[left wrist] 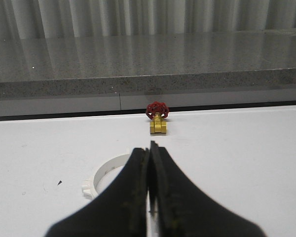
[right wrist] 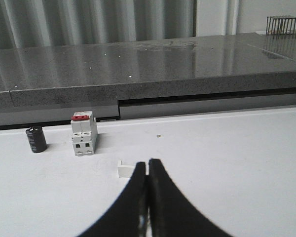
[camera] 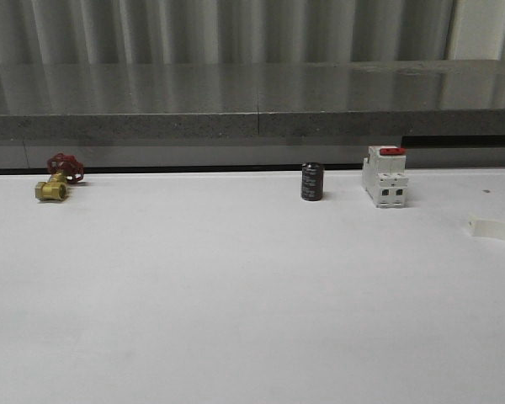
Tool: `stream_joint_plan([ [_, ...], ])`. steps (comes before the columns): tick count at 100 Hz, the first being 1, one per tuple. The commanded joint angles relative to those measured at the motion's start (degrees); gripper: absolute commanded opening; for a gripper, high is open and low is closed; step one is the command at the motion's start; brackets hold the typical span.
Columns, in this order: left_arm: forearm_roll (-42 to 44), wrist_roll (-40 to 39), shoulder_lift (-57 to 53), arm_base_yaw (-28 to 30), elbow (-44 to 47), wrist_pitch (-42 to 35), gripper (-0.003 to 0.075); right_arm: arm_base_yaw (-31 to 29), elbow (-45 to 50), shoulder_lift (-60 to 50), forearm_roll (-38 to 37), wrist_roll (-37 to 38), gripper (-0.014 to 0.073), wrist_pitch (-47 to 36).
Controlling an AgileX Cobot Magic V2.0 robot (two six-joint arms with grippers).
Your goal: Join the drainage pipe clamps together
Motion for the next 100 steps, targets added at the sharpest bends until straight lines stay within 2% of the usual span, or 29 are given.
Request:
stream_joint_plan([
  [1, -0.24, -0.18, -1.54, -0.50, 2.63, -4.86, -0.0021, -0.28, -0.92, -0.86, 0.03, -0.39, -0.0065, -4.35],
  [36, 1.32, -0.18, -1.54, -0.50, 2.50, -5.08, -0.0021, -0.28, -0.92, -0.86, 0.03, -0.39, -0.0065, -4.35],
  [55, 0.50, -0.18, 0.28, -0.50, -0.82, -3.24, -0.0021, -0.28, -0.92, -0.86, 0.03, -0.39, -0.0065, -4.35],
  [63, -0.43, -0.18, 3.25, -0.50, -3.61, -1.20, -0.0021, -0.28, -0.92, -0.86, 0.03, -0.39, -0.0065, -4.35],
  [76, -0.43, -0.18, 8.86, -0.50, -9.97, 6.41, -0.0021, -0.28, -0.92, -0.86, 0.03, -0.39, -0.0065, -4.35],
  [93, -0.31, -0.18, 18.71, -0.50, -16.68, 9.62, -0.0018, -0.28, -0.92, -0.86, 0.03, -0.39, -0.0065, -4.35],
  [100, -0.18, -0.18, 23.00, -0.50, -19.10, 11.05, 0.0018, -0.28, -0.92, -0.86, 0.03, -0.39, -0.0065, -4.35],
])
